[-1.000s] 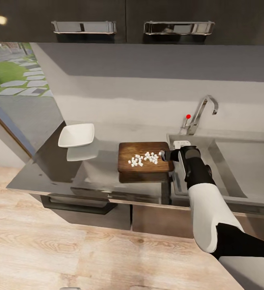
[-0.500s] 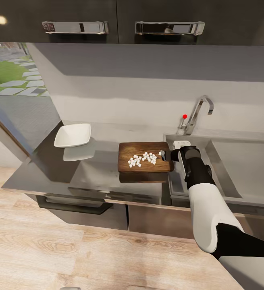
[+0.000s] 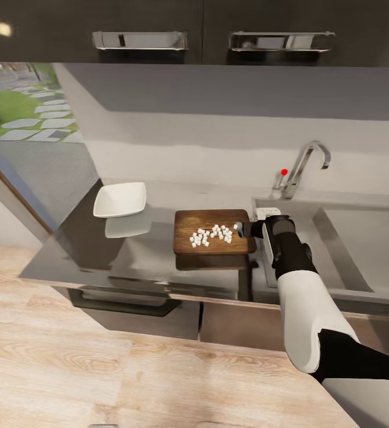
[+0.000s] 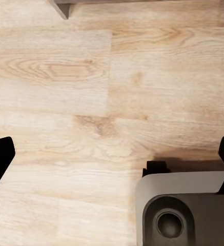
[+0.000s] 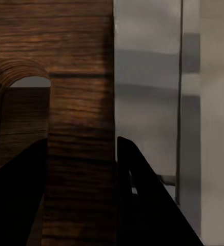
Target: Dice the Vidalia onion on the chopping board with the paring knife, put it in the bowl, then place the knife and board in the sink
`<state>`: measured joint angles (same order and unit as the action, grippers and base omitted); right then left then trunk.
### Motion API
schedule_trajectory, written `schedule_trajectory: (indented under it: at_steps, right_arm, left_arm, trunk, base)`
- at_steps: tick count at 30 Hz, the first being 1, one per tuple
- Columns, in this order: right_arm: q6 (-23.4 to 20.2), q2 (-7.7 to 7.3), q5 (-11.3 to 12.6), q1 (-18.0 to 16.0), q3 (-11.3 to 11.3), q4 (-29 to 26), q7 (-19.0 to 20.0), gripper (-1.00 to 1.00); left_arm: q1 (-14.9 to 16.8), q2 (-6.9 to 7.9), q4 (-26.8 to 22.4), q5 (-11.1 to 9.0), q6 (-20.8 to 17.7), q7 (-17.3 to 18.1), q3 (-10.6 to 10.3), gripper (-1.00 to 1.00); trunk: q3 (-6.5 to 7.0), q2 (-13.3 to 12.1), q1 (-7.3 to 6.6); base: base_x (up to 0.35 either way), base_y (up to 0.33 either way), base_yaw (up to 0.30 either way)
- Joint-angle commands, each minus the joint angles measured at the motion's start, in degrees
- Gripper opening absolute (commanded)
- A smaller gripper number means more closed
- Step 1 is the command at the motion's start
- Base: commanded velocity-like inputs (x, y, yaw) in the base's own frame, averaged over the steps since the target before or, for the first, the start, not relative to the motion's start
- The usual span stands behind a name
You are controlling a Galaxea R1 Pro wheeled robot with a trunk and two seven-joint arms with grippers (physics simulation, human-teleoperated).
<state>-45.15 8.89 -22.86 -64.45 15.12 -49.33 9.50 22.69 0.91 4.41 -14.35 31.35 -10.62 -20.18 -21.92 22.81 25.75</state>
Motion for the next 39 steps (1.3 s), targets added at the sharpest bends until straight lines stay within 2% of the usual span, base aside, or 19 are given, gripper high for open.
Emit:
schedule_trajectory:
  at_steps: [1,6,20,32,39]
  right_arm:
    - [-0.18,0.08,-0.62,-0.06,0.26,-0.07,0.52,-1.00]
    - [-0.14,0.08,-0.61,-0.06,0.26,-0.07,0.52,-1.00]
    - [-0.16,0.08,-0.62,-0.06,0.26,-0.07,0.53,-1.00]
    - [-0.17,0.08,-0.62,-0.06,0.26,-0.07,0.52,-1.00]
    - [-0.14,0.07,-0.61,-0.06,0.26,-0.07,0.52,-1.00]
  left_arm:
    - [0.08,-0.03,0.20,-0.33,0.29,-0.10,-0.48,1.00]
    - [0.08,-0.03,0.18,-0.33,0.29,-0.10,-0.49,1.00]
    - [0.08,-0.03,0.16,-0.33,0.29,-0.10,-0.50,1.00]
    - [0.08,-0.03,0.19,-0.33,0.29,-0.10,-0.48,1.00]
    - [0.08,-0.03,0.18,-0.33,0.29,-0.10,-0.49,1.00]
  trunk:
    - [-0.09,0.10,0.03]
    - [-0.09,0.10,0.03]
    - [-0.09,0.10,0.03]
    - [-0.09,0.10,0.03]
    - [-0.09,0.10,0.03]
  base:
    - [0.000,0.082,0.000]
    - [0.000,0.062,0.000]
    - [0.023,0.241,0.000]
    - [0.180,0.225,0.000]
    - [0.053,0.046,0.000]
